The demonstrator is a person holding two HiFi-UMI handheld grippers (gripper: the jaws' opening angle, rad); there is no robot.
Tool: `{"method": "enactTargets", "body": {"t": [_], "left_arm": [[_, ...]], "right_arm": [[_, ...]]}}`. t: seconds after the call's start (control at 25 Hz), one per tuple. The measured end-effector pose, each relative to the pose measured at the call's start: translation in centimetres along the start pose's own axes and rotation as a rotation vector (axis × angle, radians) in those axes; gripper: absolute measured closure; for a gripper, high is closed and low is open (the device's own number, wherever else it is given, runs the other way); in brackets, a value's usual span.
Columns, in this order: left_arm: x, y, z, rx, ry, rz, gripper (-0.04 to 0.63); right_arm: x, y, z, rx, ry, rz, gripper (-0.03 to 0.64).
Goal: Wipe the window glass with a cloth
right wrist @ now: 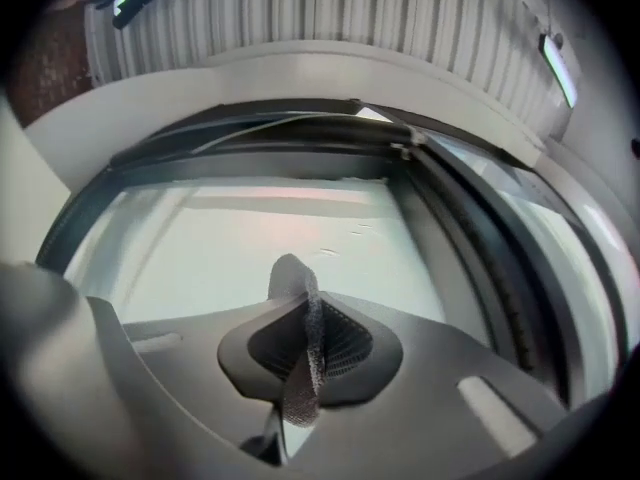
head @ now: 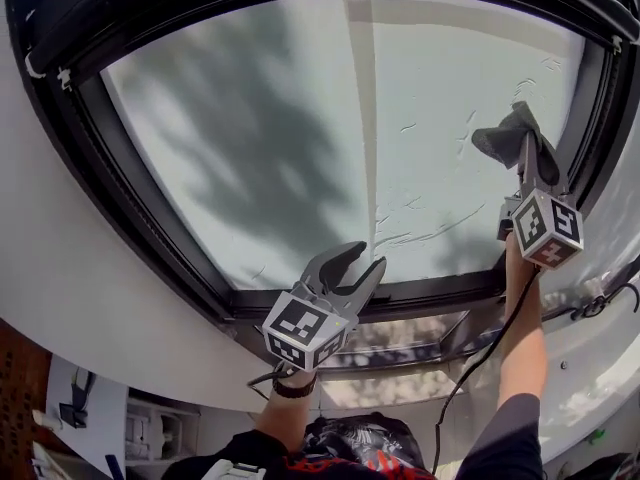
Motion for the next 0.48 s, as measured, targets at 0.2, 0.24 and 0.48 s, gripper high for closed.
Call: {"method": "enactTargets", "body": {"t": [0.2,0.24,0.48], "left_arm": [[-3.5,5.4,0.9,0.006,0.018,-0.132,0.462],[-4.4,6.9,1.1,0.003,0.017,-0.169,0.462],[-8.3,16.0,1.5,-0.044,-0.035,-0.403,0.462]], "right_arm": [[-16.9,-0.5,-2.1,0.158,-0.004,-0.378,0.600],[-20.5,-0.8,-2.2,0.160,-0.017,-0.455,0.600],[-40.9,-2.6,1.0,0.024,-0.079,-0.837,0.600]]}}
Point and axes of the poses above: the fingertips, and each gripper's own axes: y backward along the fingers, x to its right, z out of its underside, the point moved 7 cm from there along y, backward along the fingers, and after that the axes turned 3 degrees about -x, right-handed, at the moved point
